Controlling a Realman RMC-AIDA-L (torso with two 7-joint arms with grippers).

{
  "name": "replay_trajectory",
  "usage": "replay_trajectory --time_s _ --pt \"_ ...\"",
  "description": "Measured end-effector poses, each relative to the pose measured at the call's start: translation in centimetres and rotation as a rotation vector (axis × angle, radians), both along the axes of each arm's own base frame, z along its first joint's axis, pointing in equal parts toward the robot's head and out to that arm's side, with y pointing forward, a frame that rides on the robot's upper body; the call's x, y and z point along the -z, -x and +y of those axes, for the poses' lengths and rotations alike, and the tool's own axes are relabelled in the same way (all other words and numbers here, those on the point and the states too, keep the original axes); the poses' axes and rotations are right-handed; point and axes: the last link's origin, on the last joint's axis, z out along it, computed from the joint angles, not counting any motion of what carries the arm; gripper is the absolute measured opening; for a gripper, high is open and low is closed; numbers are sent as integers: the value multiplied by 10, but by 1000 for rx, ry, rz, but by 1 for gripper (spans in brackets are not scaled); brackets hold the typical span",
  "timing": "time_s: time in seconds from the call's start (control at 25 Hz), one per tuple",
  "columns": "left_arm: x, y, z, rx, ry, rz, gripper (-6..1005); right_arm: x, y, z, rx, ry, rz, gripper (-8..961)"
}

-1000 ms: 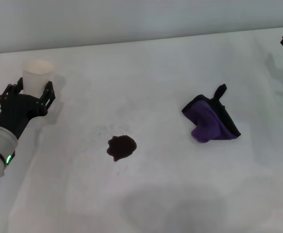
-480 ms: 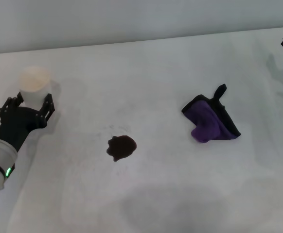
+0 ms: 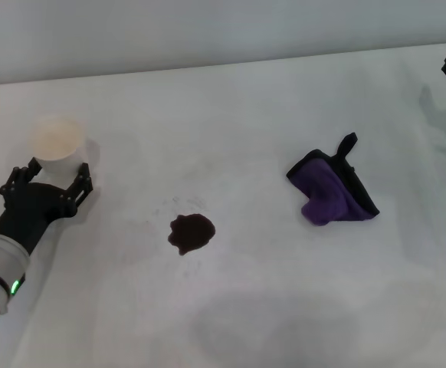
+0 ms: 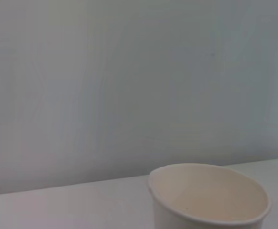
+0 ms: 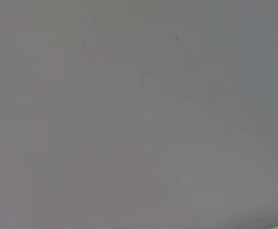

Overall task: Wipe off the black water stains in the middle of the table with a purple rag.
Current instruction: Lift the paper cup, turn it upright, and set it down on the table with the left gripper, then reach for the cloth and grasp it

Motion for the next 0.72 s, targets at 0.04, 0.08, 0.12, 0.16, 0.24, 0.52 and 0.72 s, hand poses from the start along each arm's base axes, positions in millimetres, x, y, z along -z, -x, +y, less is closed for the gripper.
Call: replay_trajectory --time_s 0.04,0.08,0.12,0.16,0.24,0.52,0.72 --pt "1 -1 -1 1 1 -4 783 0 -1 -1 1 0 0 868" --pt "1 -1 -2 -1 1 -11 785 0 -1 -1 2 0 0 868" --pt "2 -1 -3 -4 1 -18 788 0 -1 -1 3 0 0 868" --pt "2 -1 -5 -6 2 -24 790 0 -1 -2 3 0 0 868" --pt "3 0 -10 -8 2 -31 857 0 -2 -2 4 0 0 869" --pt "-4 11 -47 -23 -82 -106 888 -1 2 2 -10 -3 3 869" --pt "-29 28 -76 -77 -261 -174 886 0 17 13 -120 89 63 868"
